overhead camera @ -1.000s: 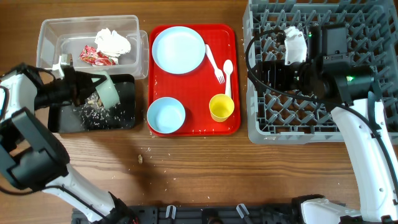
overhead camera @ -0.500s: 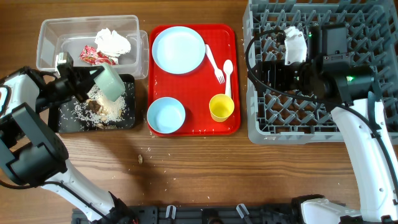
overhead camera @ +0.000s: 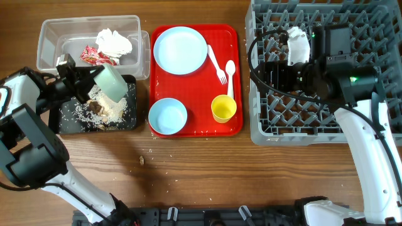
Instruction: Sort waste into correct bins and load items into the dishwasher rack
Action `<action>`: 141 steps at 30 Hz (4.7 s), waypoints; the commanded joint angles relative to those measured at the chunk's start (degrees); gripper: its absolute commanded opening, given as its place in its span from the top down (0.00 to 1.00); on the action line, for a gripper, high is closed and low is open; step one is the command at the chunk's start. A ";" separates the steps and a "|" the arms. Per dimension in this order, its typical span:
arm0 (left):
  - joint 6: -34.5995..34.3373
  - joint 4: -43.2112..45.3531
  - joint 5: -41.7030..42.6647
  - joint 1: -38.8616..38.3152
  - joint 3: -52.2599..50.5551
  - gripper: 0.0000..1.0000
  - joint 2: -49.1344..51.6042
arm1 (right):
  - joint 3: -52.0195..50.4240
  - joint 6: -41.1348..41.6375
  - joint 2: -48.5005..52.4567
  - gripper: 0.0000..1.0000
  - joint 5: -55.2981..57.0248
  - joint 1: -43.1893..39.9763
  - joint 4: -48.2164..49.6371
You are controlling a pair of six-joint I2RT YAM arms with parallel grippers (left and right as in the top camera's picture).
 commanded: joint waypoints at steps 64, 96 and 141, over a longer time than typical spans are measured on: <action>1.03 14.45 -70.60 -63.34 9.44 0.35 -7.26 | 1.60 0.76 0.98 0.00 -0.50 0.22 1.64; -7.65 19.76 -44.48 -51.12 10.47 0.96 -7.13 | -0.09 1.25 2.54 0.00 -12.76 0.24 5.14; -7.67 25.24 2.25 -40.83 10.47 0.33 -7.52 | -0.09 3.56 12.20 0.52 -45.11 2.10 26.75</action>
